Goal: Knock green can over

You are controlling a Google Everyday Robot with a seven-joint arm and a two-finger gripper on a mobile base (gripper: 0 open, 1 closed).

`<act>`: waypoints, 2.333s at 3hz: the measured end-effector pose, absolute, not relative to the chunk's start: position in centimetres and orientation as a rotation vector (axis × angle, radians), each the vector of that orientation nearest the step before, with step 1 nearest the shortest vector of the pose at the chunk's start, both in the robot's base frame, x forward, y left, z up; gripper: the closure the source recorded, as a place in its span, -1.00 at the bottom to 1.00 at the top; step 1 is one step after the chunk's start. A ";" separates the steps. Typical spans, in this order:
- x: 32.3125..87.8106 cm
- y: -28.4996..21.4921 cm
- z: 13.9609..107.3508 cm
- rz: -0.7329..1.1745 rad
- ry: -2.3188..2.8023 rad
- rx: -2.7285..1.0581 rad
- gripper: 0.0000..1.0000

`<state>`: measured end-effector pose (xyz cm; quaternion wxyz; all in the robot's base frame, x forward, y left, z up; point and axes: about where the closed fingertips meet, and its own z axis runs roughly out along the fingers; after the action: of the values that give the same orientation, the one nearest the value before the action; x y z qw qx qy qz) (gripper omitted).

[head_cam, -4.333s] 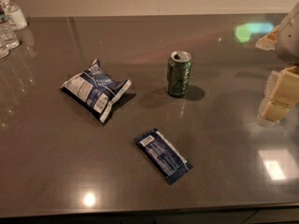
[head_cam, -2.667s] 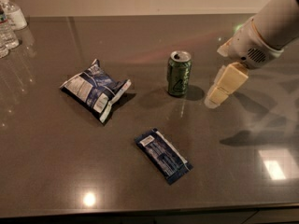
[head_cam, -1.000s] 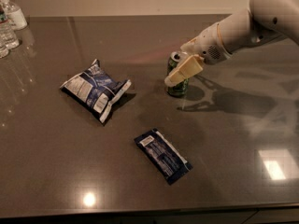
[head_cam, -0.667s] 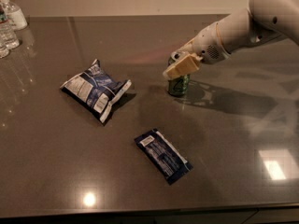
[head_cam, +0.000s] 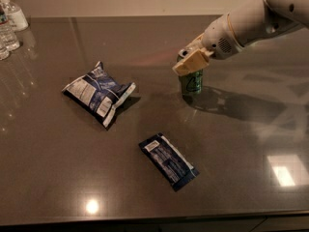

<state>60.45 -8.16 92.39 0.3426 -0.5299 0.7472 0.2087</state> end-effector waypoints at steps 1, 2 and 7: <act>59.6 -8.2 93.6 0.439 2.008 -1.488 1.00; 58.4 -8.3 93.5 0.303 2.088 -1.641 1.00; 54.6 -8.7 87.5 0.082 2.198 -2.029 -0.68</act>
Offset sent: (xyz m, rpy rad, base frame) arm -0.0365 -0.0121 0.0172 -0.5595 0.0746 0.1156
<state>54.61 -8.69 87.48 0.0746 -0.6761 0.7325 0.0274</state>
